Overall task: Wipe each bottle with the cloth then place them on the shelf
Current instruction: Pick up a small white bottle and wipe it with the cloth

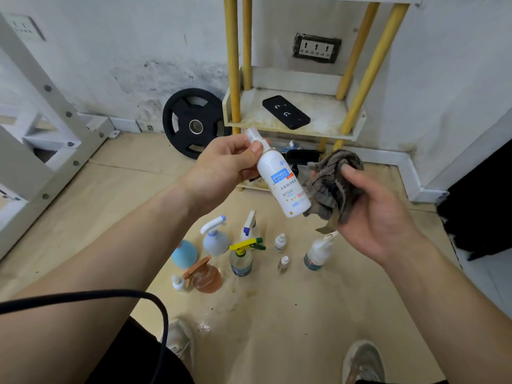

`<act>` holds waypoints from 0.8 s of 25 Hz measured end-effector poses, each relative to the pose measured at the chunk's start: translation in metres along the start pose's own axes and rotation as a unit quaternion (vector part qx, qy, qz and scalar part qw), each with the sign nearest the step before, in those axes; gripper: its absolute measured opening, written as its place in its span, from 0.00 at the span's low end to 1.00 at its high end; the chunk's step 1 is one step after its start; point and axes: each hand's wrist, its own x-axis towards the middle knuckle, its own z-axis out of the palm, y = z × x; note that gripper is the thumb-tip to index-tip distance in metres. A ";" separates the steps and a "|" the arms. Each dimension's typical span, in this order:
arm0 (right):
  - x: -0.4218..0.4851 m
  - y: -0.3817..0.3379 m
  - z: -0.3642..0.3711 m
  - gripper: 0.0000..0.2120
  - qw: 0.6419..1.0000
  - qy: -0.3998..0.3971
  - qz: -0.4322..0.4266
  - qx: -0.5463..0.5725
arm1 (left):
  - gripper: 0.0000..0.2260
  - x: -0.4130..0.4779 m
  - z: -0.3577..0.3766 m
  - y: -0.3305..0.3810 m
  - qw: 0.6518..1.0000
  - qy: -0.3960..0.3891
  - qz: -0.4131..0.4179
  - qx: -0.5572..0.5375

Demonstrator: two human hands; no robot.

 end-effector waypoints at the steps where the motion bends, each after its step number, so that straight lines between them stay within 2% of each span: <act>1: 0.002 0.002 -0.001 0.22 0.999 -0.012 -0.031 -0.027 | 0.13 0.000 0.001 0.000 1.000 -0.001 -0.002 -0.001; 4: 0.004 0.006 0.002 0.24 0.972 -0.018 -0.147 -0.185 | 0.16 0.000 0.006 0.000 1.000 0.001 -0.002 0.013; 6: 0.002 0.012 0.006 0.25 0.917 0.000 -0.205 -0.342 | 0.13 -0.002 0.014 0.000 1.000 0.006 -0.004 0.030; 9: -0.004 0.025 0.013 0.25 0.834 0.016 -0.223 -0.504 | 0.10 -0.006 0.027 -0.001 0.999 0.013 -0.011 0.048; 11: -0.005 0.035 0.014 0.29 0.789 0.017 -0.207 -0.578 | 0.09 -0.007 0.035 -0.005 0.998 0.025 -0.017 0.058; 13: -0.005 0.042 0.013 0.33 0.765 0.013 -0.202 -0.611 | 0.11 -0.007 0.040 -0.009 0.997 0.043 -0.025 0.066; 17: -0.005 0.052 0.009 0.25 0.731 0.051 -0.276 -0.622 | 0.11 -0.003 0.041 -0.009 0.994 0.077 -0.049 0.059; 20: -0.005 0.058 0.007 0.25 0.719 0.058 -0.282 -0.633 | 0.12 0.000 0.038 -0.006 0.991 0.109 -0.079 0.029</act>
